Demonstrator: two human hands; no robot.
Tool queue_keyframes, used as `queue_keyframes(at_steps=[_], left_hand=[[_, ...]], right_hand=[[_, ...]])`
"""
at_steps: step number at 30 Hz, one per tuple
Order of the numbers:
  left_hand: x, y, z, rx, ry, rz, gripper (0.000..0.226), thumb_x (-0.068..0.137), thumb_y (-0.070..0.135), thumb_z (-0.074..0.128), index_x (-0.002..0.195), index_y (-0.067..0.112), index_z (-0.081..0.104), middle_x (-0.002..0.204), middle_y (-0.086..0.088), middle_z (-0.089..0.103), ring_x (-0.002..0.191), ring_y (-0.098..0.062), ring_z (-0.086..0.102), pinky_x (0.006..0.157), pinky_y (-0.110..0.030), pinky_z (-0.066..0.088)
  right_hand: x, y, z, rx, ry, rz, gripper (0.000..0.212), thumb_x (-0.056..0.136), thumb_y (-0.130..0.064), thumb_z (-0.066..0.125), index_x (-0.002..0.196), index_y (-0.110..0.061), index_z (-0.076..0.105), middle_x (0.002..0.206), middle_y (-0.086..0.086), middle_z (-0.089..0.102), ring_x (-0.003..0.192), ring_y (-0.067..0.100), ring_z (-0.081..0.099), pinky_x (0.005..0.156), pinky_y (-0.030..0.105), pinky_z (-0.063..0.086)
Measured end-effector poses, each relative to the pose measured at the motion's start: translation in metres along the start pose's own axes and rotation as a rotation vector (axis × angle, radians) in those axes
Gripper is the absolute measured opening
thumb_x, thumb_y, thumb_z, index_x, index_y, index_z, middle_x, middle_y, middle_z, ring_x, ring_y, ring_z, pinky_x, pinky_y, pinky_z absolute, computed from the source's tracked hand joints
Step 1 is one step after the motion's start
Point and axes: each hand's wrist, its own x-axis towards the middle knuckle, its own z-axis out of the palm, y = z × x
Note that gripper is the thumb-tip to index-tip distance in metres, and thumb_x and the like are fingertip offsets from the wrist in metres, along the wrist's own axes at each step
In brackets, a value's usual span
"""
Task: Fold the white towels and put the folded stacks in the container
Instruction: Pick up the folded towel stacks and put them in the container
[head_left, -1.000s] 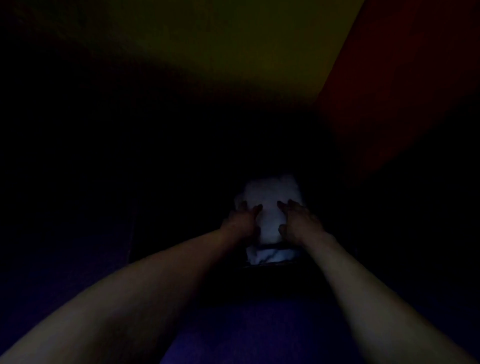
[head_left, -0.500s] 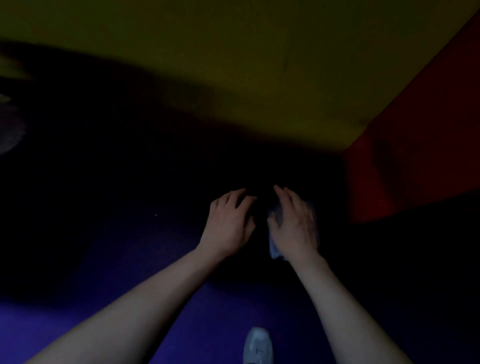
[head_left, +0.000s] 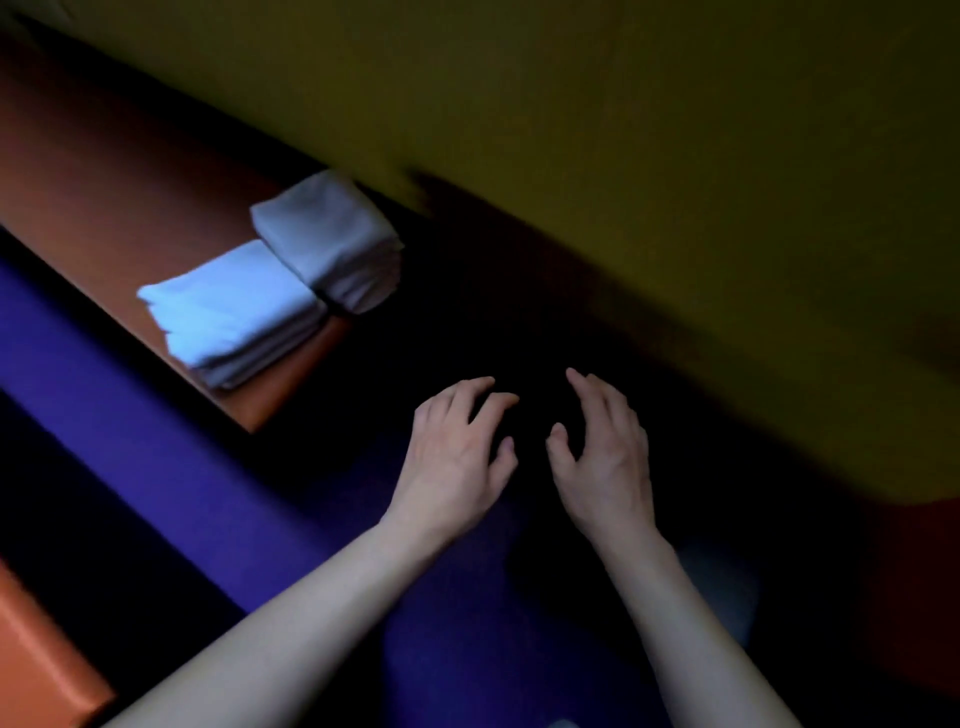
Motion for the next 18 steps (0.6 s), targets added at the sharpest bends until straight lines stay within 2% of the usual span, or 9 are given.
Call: queue_keyframes(at_steps=[8, 14, 18], left_hand=[[0.013, -0.151, -0.073, 0.036, 0.080, -0.179, 0.042, 0.088, 0.034, 0.056, 0.129, 0.024, 0.058, 0.136, -0.002, 0.053, 0.125, -0.024, 0.049, 0.104, -0.043, 0.040], [0.034, -0.280, -0.108, 0.109, 0.036, -0.267, 0.044, 0.087, 0.036, 0.051, 0.128, 0.024, 0.057, 0.133, -0.003, 0.054, 0.119, -0.028, 0.053, 0.101, -0.042, 0.040], [0.057, -0.361, -0.118, 0.155, 0.011, -0.278, 0.041, 0.088, 0.031, 0.057, 0.127, 0.021, 0.059, 0.134, -0.007, 0.055, 0.115, -0.033, 0.055, 0.098, -0.047, 0.043]], right_hand=[[0.066, -0.129, 0.098, 0.062, -0.057, -0.126, 0.060, 0.091, -0.023, 0.061, 0.148, -0.023, 0.042, 0.145, 0.006, 0.048, 0.127, 0.026, 0.050, 0.105, 0.045, 0.042], [0.100, -0.213, 0.192, 0.132, -0.110, -0.133, 0.061, 0.086, -0.024, 0.058, 0.146, -0.020, 0.047, 0.139, 0.004, 0.052, 0.120, 0.027, 0.054, 0.102, 0.044, 0.044], [0.118, -0.258, 0.248, 0.155, -0.167, -0.097, 0.061, 0.086, -0.025, 0.059, 0.145, -0.022, 0.047, 0.137, 0.002, 0.051, 0.120, 0.025, 0.053, 0.103, 0.042, 0.043]])
